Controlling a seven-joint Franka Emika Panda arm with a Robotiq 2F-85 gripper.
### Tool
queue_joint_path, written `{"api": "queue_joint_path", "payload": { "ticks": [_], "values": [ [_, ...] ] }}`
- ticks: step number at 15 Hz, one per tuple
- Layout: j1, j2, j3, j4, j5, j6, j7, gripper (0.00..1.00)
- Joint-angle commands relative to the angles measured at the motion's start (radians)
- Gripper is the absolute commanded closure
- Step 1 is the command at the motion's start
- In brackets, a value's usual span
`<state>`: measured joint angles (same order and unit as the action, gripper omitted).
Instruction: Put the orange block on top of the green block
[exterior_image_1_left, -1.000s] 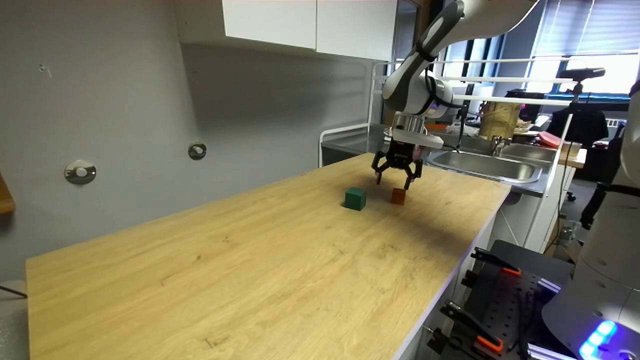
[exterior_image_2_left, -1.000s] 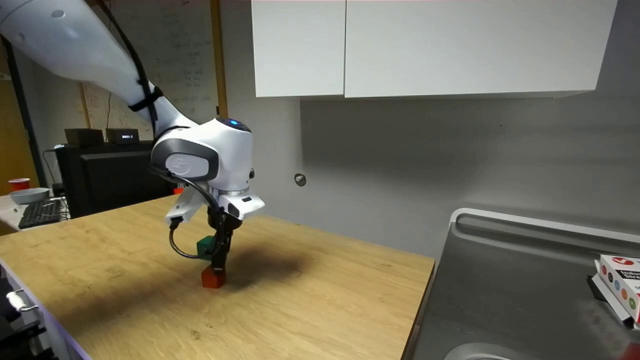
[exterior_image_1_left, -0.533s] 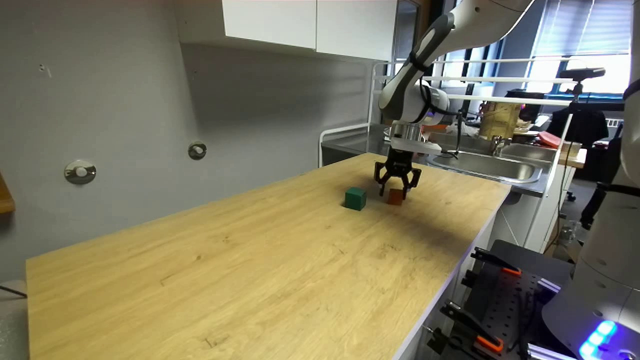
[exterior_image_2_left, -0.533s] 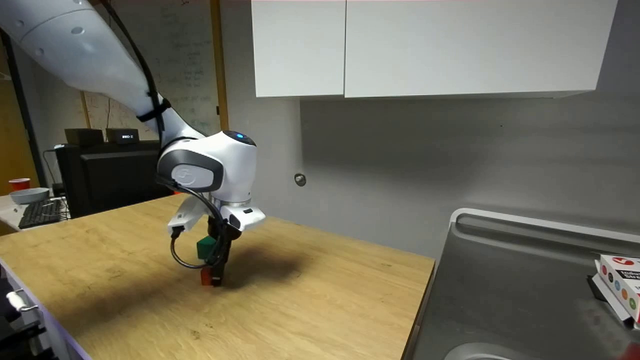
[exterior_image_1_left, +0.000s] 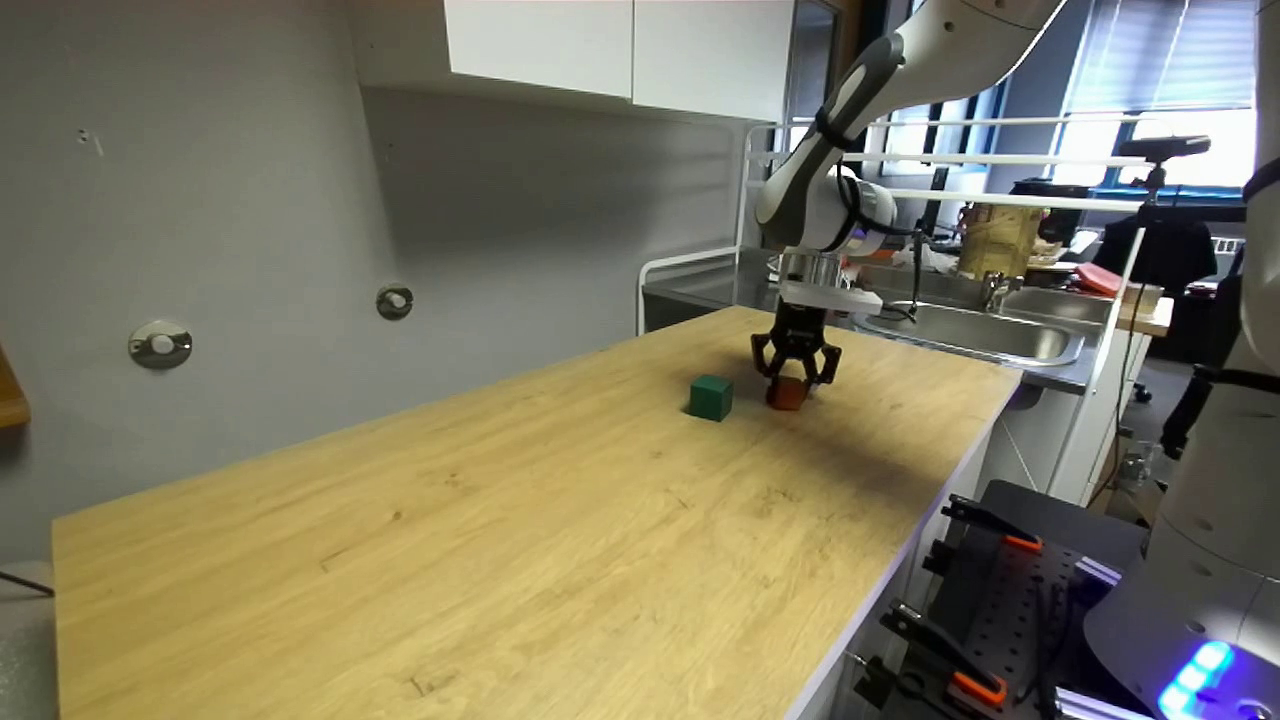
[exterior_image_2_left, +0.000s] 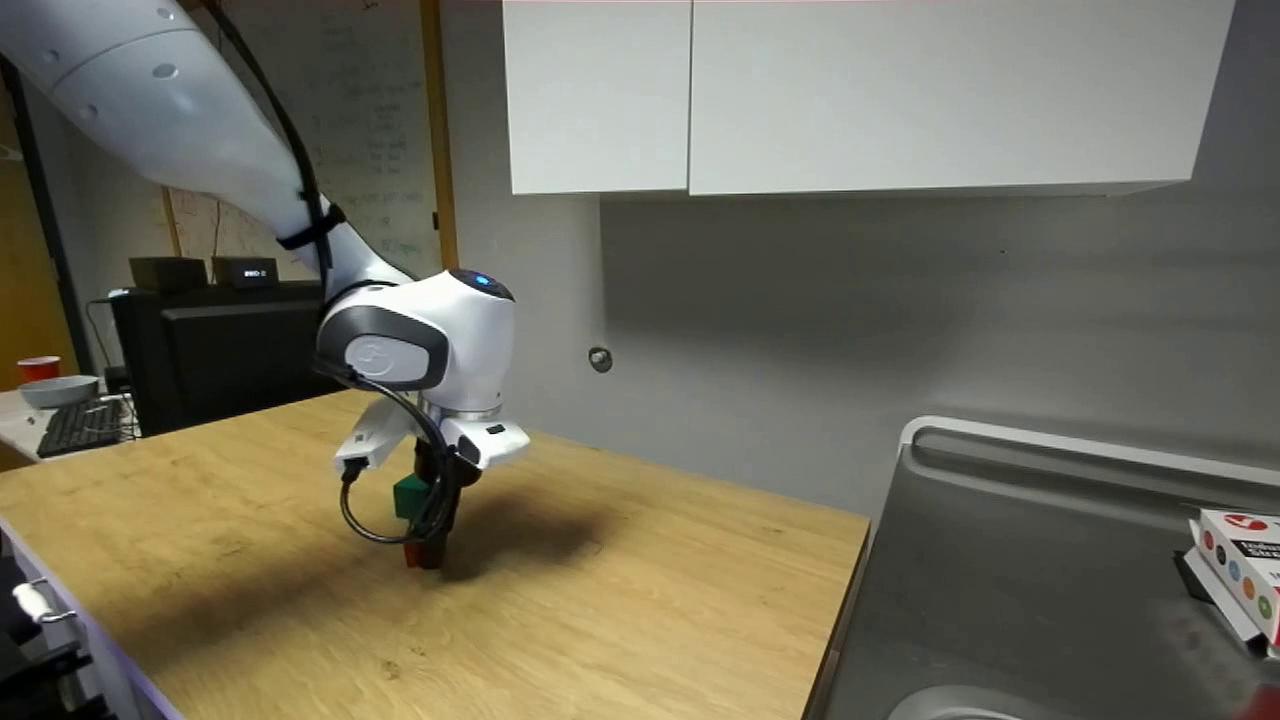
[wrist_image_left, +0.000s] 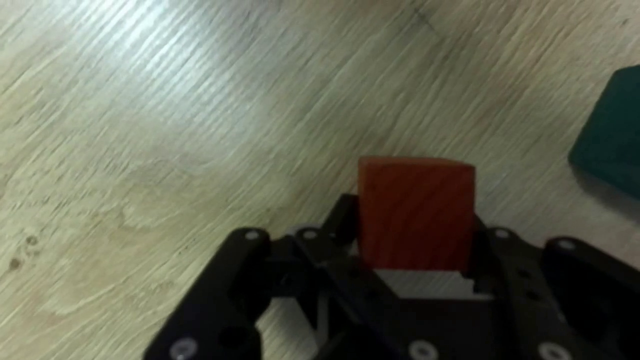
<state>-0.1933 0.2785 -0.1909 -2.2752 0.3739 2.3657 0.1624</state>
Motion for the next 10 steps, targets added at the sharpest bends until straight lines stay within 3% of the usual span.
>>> {"api": "queue_joint_path", "payload": {
  "ticks": [1, 10],
  "values": [
    [0.003, -0.028, 0.000, 0.000, -0.027, -0.023, 0.044, 0.78],
    [0.069, -0.160, 0.002, 0.064, -0.253, -0.085, 0.217, 0.78]
  ]
}}
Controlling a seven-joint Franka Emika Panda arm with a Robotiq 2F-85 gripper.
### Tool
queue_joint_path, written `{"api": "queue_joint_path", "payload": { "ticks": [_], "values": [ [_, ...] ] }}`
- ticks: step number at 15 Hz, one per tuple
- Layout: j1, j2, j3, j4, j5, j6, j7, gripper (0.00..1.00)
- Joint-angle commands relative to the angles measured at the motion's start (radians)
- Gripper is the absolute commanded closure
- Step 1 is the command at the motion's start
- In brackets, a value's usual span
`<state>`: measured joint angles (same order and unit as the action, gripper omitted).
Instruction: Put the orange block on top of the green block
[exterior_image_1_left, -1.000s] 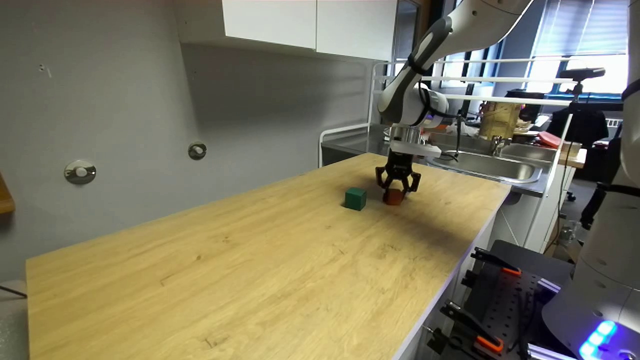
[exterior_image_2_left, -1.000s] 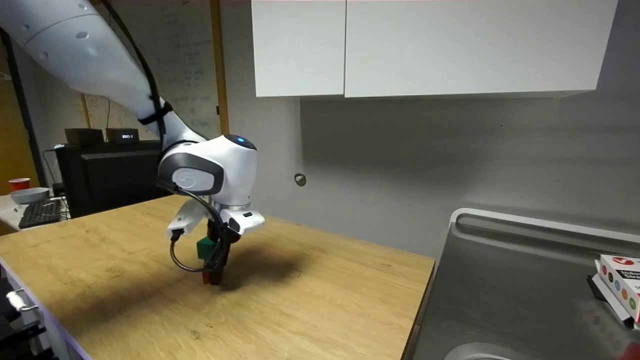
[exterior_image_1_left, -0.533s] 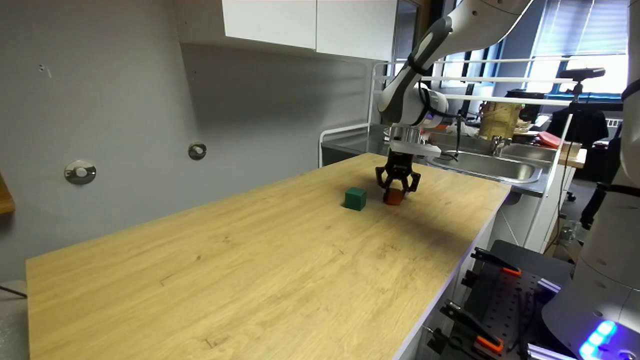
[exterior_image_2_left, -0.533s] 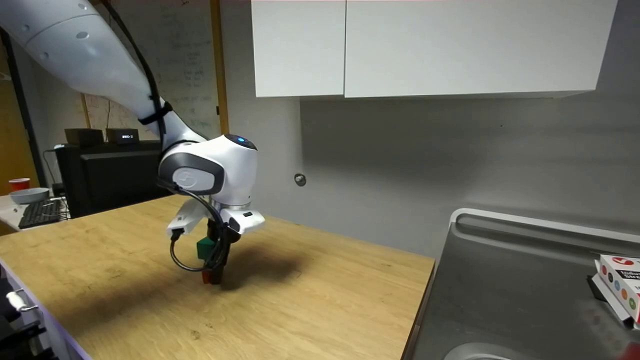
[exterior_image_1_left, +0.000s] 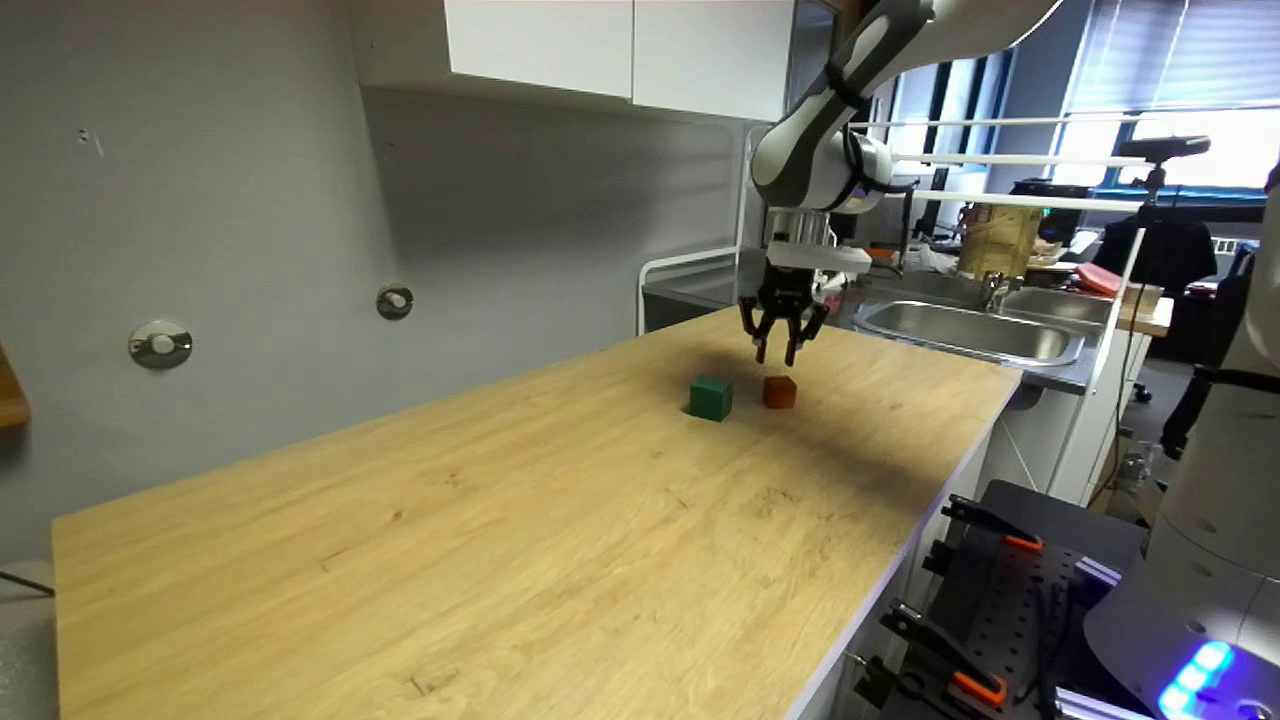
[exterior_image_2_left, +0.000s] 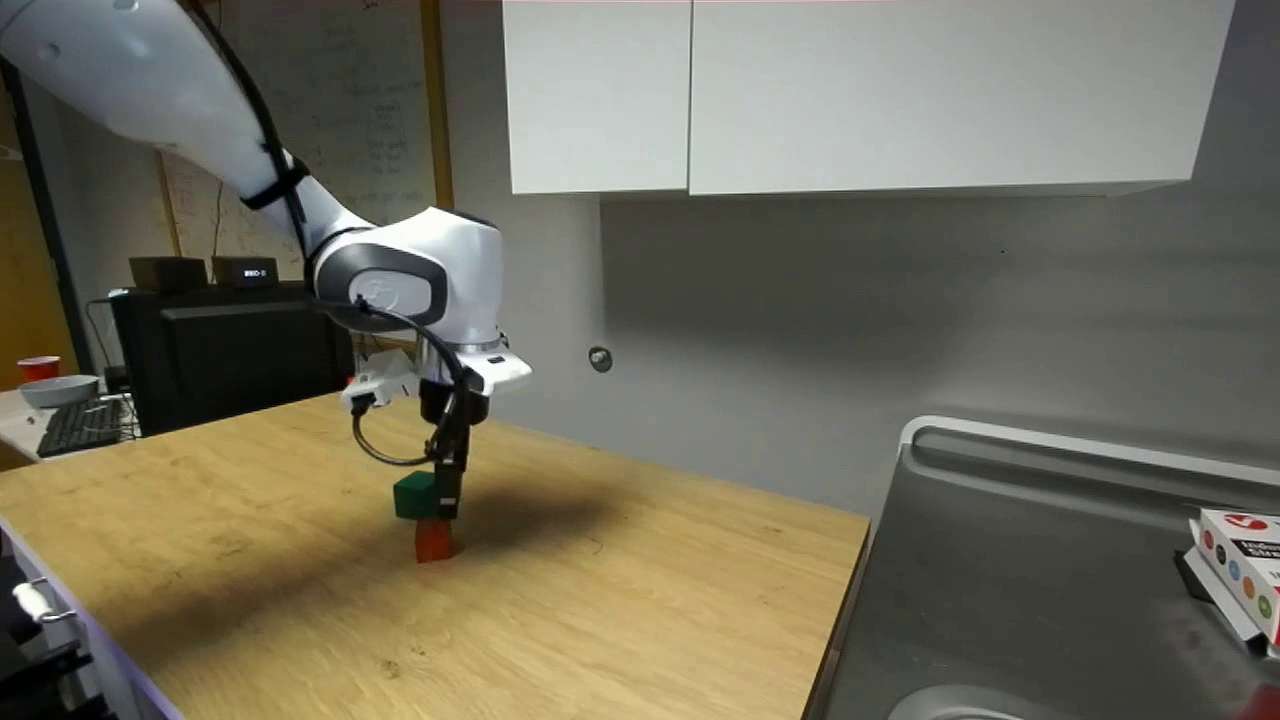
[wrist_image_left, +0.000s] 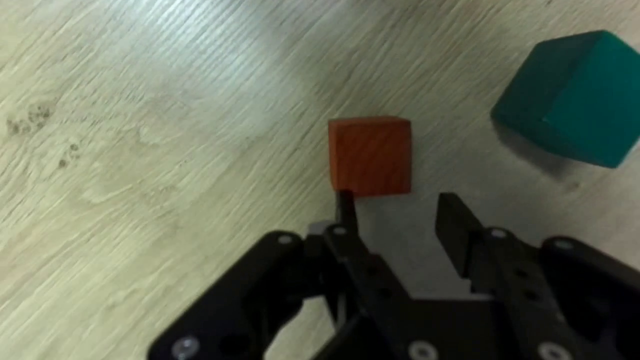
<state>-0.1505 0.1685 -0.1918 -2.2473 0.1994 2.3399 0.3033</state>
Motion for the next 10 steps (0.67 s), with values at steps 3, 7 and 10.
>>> {"api": "queue_joint_path", "payload": {
  "ticks": [3, 7, 10],
  "values": [
    [0.047, -0.061, 0.019, 0.081, -0.134, -0.103, 0.114, 0.78],
    [0.052, -0.037, 0.027, 0.098, -0.139, -0.138, 0.115, 0.14],
    [0.045, -0.017, 0.024, 0.080, -0.127, -0.145, 0.107, 0.00]
  ]
}}
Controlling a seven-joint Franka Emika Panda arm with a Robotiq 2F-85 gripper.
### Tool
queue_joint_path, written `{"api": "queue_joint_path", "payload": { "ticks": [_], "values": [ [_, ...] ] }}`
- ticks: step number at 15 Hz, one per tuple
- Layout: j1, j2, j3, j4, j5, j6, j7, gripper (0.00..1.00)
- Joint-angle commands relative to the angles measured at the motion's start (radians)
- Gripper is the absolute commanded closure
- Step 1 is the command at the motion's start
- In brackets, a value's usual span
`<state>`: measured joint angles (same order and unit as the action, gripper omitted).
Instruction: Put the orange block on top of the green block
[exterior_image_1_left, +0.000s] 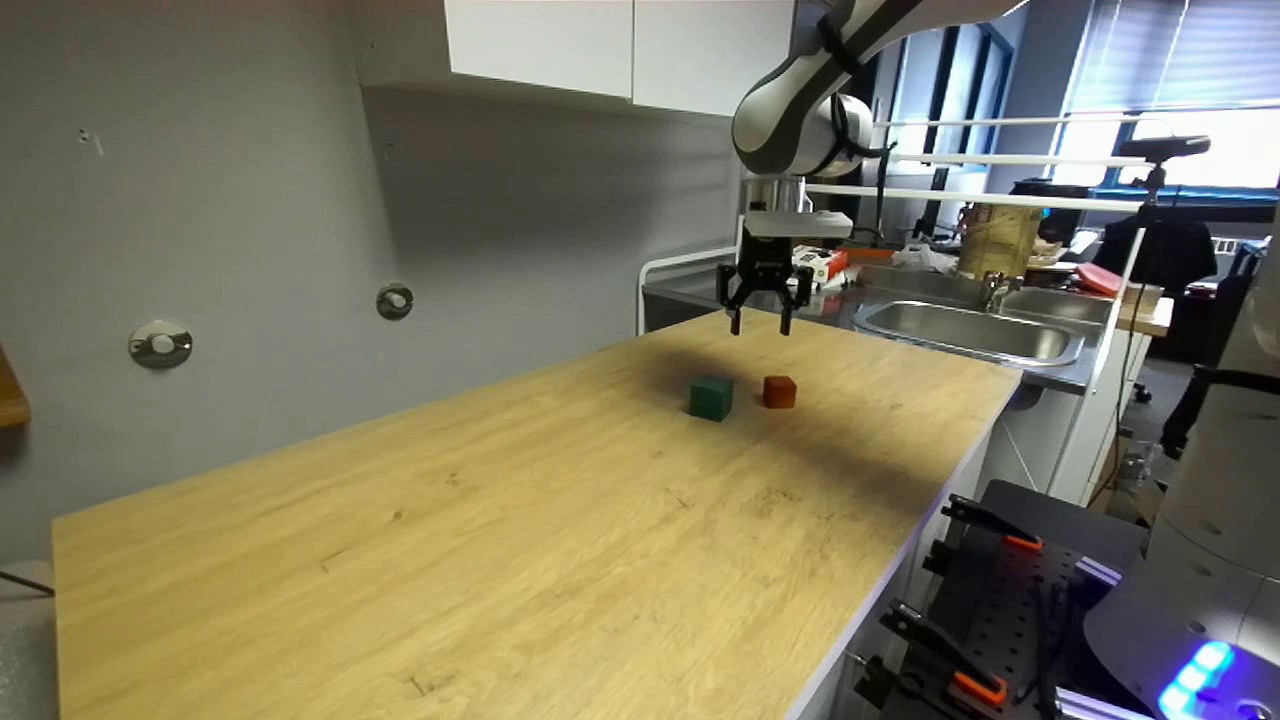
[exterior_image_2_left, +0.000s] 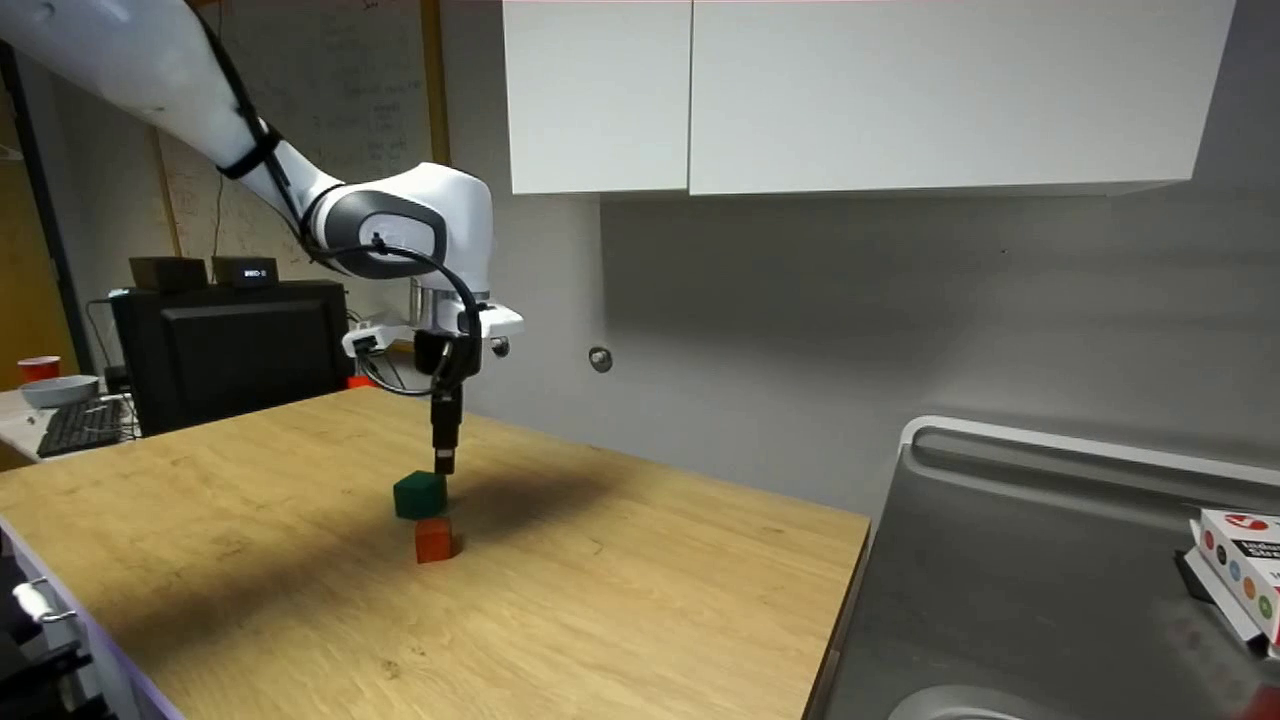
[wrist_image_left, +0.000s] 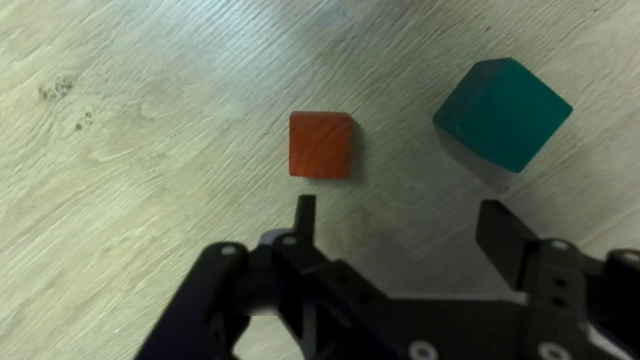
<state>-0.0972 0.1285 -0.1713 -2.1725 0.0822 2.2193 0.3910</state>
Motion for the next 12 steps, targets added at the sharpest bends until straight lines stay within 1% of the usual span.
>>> {"api": "queue_joint_path", "payload": {
  "ticks": [1, 12],
  "values": [
    [-0.010, 0.031, 0.003, -0.002, -0.005, -0.022, 0.016, 0.00],
    [-0.013, 0.154, 0.004, 0.009, 0.026, -0.022, -0.002, 0.00]
  ]
}}
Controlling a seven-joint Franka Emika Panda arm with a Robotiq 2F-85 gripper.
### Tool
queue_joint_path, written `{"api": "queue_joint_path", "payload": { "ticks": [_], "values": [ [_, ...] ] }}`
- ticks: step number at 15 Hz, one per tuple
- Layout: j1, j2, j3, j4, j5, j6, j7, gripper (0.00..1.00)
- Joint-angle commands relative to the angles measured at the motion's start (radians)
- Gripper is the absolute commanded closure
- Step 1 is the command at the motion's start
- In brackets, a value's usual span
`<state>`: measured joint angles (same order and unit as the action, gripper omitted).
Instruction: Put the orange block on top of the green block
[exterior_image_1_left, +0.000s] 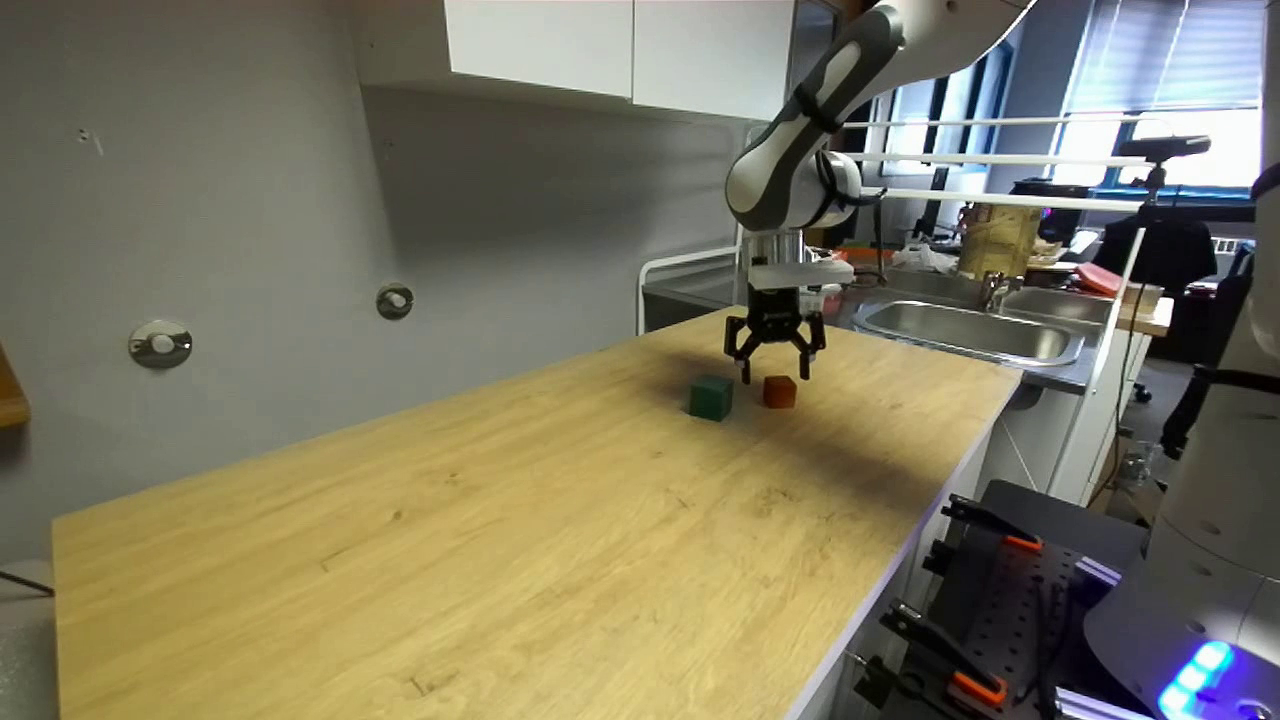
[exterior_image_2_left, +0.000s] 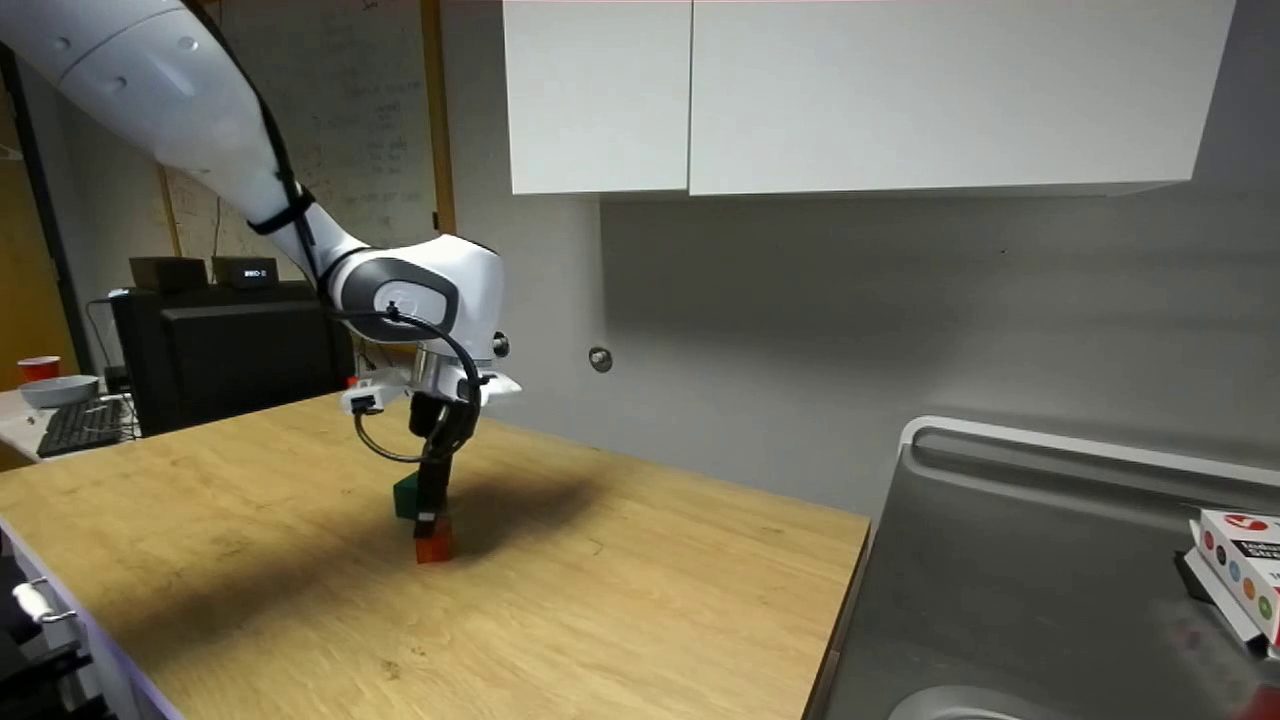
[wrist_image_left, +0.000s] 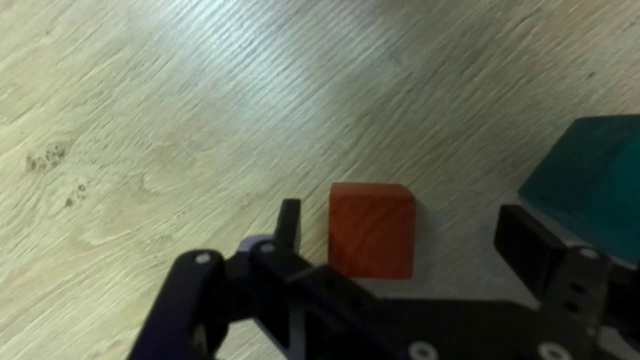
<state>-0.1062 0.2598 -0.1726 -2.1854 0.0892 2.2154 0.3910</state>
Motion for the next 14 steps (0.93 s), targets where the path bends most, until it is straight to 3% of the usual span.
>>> {"api": "queue_joint_path", "payload": {
  "ticks": [1, 2, 3, 5, 11, 14],
  "values": [
    [-0.005, 0.032, 0.006, 0.026, 0.023, -0.018, -0.004, 0.00],
    [-0.006, 0.041, 0.006, 0.030, 0.026, -0.015, -0.006, 0.04],
    [-0.006, 0.047, 0.005, 0.032, 0.028, -0.011, -0.005, 0.27],
    [-0.006, 0.054, 0.005, 0.033, 0.030, -0.008, -0.008, 0.30],
    [-0.016, 0.038, -0.005, 0.021, 0.031, -0.007, -0.013, 0.77],
    [-0.021, 0.039, -0.007, 0.020, 0.031, -0.006, -0.011, 0.81]
  ]
}}
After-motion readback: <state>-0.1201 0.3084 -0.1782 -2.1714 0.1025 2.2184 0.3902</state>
